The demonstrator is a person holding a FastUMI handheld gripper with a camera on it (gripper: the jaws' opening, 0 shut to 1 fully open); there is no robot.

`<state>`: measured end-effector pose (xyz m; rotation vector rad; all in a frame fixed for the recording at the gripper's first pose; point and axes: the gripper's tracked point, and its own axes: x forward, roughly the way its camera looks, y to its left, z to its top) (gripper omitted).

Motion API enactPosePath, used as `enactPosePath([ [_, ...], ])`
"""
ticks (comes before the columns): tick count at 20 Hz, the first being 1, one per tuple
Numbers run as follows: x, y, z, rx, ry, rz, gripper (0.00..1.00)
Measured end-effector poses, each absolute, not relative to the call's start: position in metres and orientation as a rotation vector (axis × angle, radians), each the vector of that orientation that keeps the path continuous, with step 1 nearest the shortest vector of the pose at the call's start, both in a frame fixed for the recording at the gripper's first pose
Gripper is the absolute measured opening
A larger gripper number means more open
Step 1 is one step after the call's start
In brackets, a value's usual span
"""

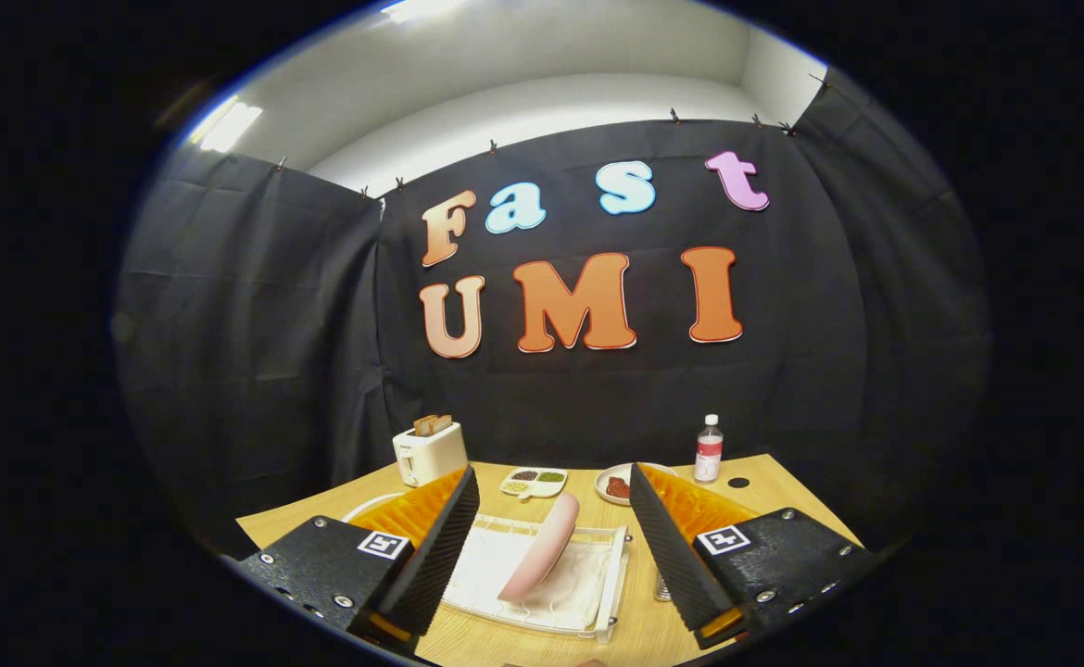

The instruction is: Take the plate from the dish rack, then take the spoon from the basket and place it into the plate.

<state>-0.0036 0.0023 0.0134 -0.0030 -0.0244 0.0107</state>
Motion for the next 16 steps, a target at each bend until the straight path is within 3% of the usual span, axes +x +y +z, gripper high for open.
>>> enactPosePath([
  [16, 0.003, -0.001, 0.01, -0.013, -0.023, -0.013, 0.97],
])
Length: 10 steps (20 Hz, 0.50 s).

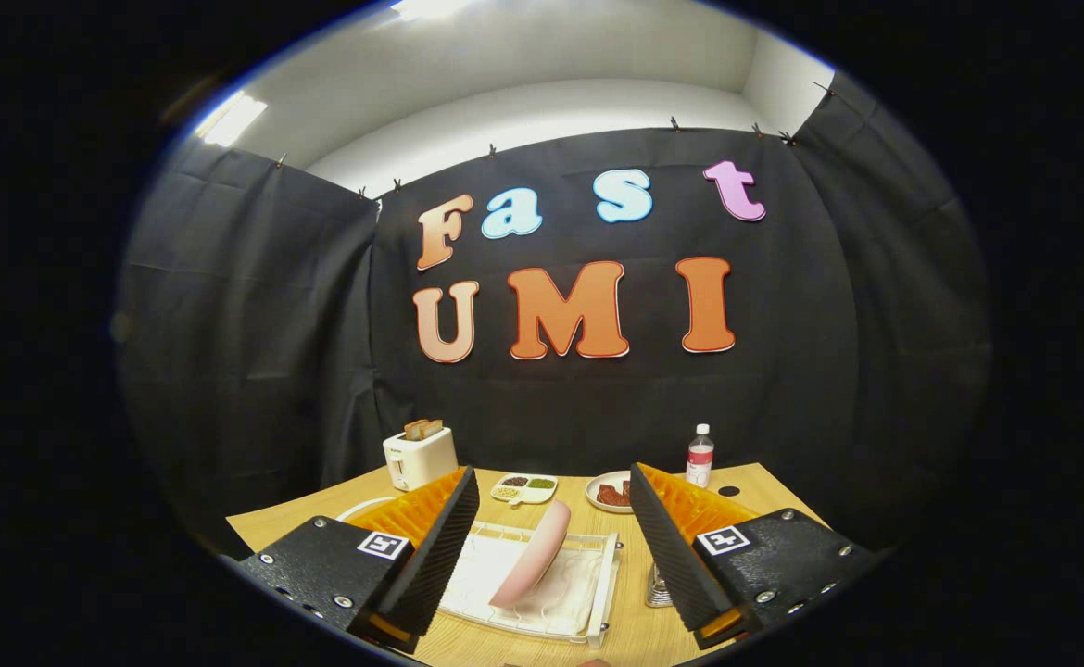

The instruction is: Take the plate from the dish rack, then take the spoon from the basket and place it into the plate.

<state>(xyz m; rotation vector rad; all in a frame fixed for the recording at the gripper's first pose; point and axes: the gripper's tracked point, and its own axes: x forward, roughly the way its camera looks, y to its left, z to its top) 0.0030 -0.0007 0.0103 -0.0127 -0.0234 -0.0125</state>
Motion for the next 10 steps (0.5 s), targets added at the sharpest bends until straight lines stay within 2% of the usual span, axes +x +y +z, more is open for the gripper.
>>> enactPosePath([
  [4, 0.014, -0.006, -0.002, -0.006, 0.026, -0.027, 0.97],
  [10, 0.041, -0.008, -0.033, 0.01, 0.214, -0.031, 0.97],
])
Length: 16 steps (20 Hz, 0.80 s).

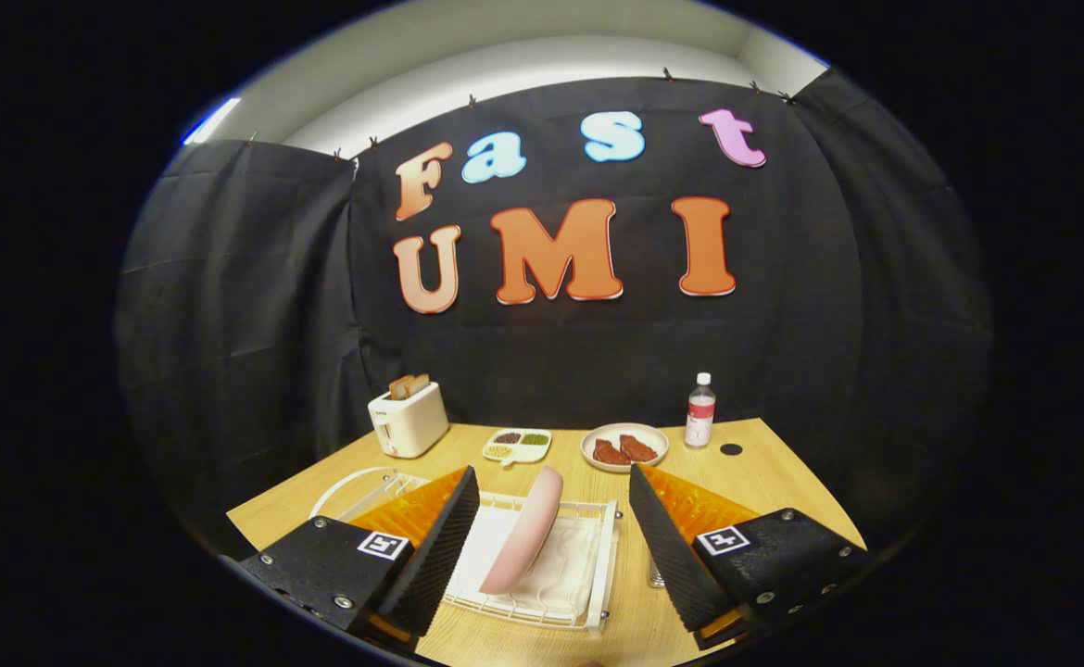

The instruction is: Take the plate from the dish rack, then take the spoon from the basket and place it into the plate.

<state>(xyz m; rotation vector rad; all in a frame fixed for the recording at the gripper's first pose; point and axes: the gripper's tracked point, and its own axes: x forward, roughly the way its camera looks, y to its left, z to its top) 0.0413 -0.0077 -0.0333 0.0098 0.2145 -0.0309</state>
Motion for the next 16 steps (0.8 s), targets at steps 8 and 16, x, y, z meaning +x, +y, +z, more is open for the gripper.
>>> enactPosePath([
  [8, 0.078, 0.004, -0.057, 0.042, 0.416, 0.003, 0.96],
  [16, 0.103, 0.008, -0.108, 0.076, 0.66, 0.0, 0.91],
])
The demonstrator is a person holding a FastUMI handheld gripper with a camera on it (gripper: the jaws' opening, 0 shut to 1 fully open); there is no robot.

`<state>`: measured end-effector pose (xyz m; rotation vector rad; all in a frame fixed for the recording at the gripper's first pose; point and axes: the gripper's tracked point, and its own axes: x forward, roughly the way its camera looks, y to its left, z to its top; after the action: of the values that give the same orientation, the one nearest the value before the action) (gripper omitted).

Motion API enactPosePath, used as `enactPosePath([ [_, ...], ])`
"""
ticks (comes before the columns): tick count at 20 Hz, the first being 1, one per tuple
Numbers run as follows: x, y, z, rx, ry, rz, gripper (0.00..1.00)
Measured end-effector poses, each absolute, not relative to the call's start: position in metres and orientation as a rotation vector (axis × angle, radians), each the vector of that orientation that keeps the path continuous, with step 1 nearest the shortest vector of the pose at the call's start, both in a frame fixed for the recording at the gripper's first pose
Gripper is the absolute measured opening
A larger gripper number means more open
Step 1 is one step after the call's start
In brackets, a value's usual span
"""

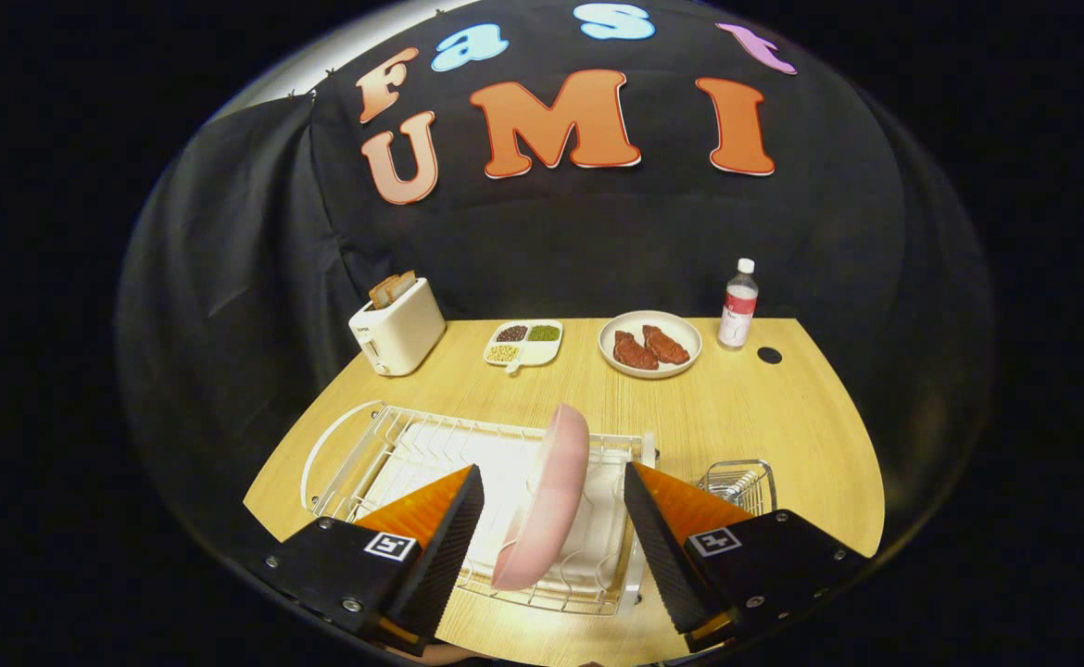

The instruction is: Take the plate from the dish rack, then take the spoon from the basket and place it into the plate.

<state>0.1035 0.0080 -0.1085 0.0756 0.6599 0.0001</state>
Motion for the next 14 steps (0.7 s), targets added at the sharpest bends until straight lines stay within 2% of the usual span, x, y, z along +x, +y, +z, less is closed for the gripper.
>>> enactPosePath([
  [7, 0.12, 0.015, -0.145, 0.086, 0.827, -0.017, 0.82],
  [11, 0.127, 0.016, -0.163, 0.086, 0.896, -0.049, 0.7],
  [14, 0.13, 0.02, -0.17, 0.064, 0.925, -0.058, 0.58],
])
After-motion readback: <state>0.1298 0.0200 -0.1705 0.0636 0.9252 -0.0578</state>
